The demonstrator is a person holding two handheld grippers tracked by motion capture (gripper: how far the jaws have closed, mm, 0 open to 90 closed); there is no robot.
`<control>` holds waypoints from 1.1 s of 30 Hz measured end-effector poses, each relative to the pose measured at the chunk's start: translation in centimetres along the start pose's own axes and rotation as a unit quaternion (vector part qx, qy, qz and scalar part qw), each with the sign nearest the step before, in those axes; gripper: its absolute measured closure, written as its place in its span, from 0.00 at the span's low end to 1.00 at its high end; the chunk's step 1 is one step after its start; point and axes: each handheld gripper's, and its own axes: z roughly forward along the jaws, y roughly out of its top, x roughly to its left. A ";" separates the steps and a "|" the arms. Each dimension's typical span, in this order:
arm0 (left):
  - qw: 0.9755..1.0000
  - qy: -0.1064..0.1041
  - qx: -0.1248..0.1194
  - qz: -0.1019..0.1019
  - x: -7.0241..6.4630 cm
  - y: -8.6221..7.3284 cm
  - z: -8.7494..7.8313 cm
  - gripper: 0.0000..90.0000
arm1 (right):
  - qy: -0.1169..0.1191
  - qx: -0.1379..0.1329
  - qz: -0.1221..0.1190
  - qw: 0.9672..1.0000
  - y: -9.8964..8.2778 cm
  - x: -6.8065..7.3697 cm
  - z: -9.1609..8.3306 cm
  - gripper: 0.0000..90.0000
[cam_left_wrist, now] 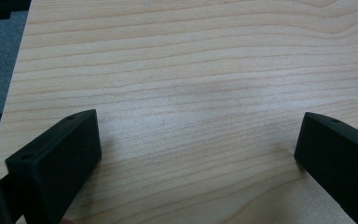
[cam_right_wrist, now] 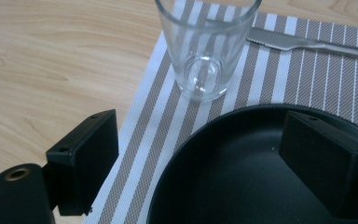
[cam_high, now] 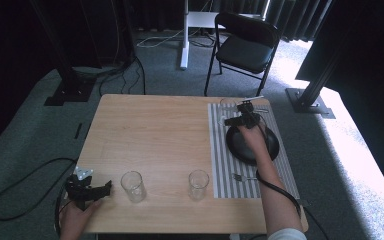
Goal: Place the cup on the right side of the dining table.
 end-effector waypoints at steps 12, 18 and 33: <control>1.000 0.000 0.000 0.000 0.0 0.0 0.0 0.01 | 0.008 -0.014 0.002 1.000 -1.7 -0.1 -0.9 0.12; 1.000 -0.003 0.000 0.003 0.1 0.0 0.0 0.01 | 0.003 -0.024 0.000 1.000 -3.0 -0.3 -1.7 0.12; 1.000 -0.003 0.000 0.003 0.1 0.0 0.0 0.01 | -0.009 -0.042 0.008 0.999 -6.7 -1.6 -3.2 0.12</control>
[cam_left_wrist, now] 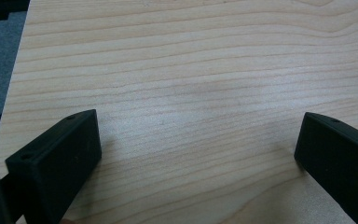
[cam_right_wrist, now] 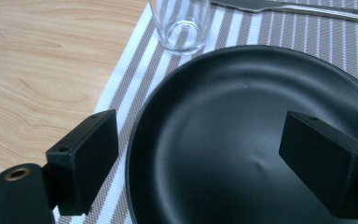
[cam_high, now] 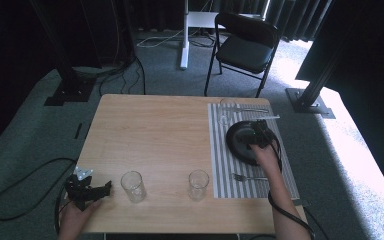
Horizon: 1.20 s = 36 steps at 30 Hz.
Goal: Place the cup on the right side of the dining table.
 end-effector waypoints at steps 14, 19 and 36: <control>1.000 0.000 0.000 0.000 0.0 0.0 0.0 0.01 | 0.000 -0.012 0.001 1.000 -3.1 -0.3 -1.3 0.12; 1.000 0.000 0.000 0.000 0.0 0.0 0.0 0.01 | 0.007 -0.025 0.005 1.000 -4.5 -0.3 -2.1 0.12; 1.000 0.000 0.000 0.000 0.0 0.0 0.0 0.01 | 0.001 -0.056 0.015 0.998 -9.8 -0.6 -3.2 0.12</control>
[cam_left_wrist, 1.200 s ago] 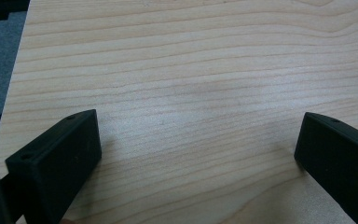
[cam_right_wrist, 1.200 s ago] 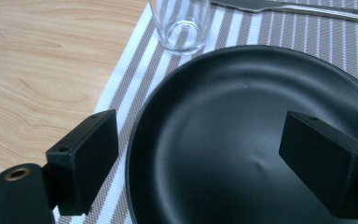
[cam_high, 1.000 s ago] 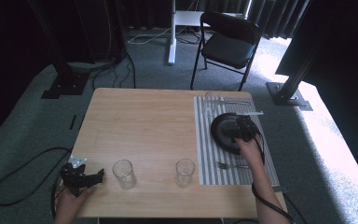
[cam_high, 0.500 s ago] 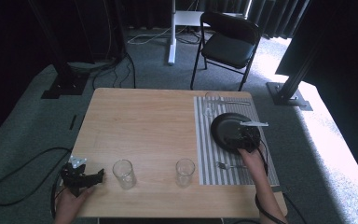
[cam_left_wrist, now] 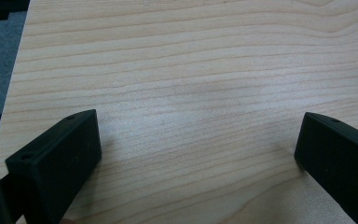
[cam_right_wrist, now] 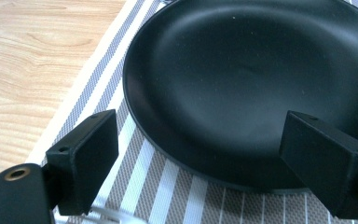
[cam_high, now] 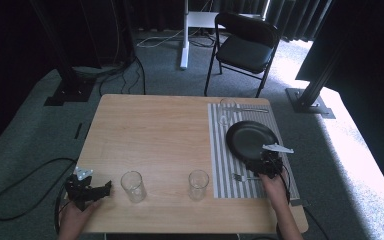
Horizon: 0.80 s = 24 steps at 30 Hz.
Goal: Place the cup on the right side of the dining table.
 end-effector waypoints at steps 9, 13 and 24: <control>1.000 0.000 0.000 0.000 0.0 0.0 0.0 0.01 | -0.016 -0.011 -0.001 1.000 -2.2 -0.4 -1.4 0.12; 1.000 0.000 0.000 0.000 0.0 0.0 0.0 0.01 | -0.019 -0.011 0.006 1.000 -3.2 -1.0 -1.6 0.12; 1.000 0.000 0.000 0.000 0.0 0.0 0.0 0.01 | -0.028 0.000 0.004 1.000 -6.1 -1.5 -2.8 0.12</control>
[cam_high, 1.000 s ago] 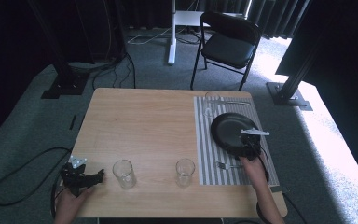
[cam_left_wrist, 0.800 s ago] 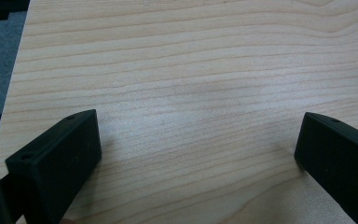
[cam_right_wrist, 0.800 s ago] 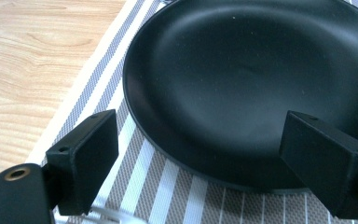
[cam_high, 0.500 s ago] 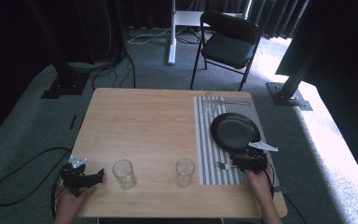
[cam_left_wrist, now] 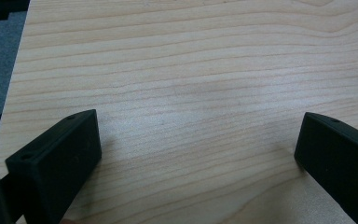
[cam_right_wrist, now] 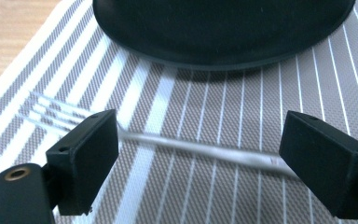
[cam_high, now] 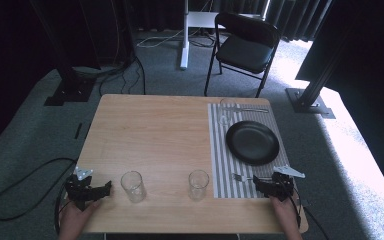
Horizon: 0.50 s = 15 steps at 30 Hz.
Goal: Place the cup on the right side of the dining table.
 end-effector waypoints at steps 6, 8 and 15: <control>1.000 0.000 0.000 -0.001 0.0 0.0 0.0 0.01 | -0.007 0.012 0.008 1.000 -1.5 -0.6 -0.2 0.12; 1.000 0.000 0.000 -0.001 0.0 0.0 0.0 0.01 | -0.010 0.012 0.009 1.000 -1.8 -0.7 -0.4 0.12; 1.000 0.000 0.000 -0.001 0.0 0.0 0.0 0.01 | -0.033 0.007 0.011 0.999 -2.8 -1.1 -1.1 0.12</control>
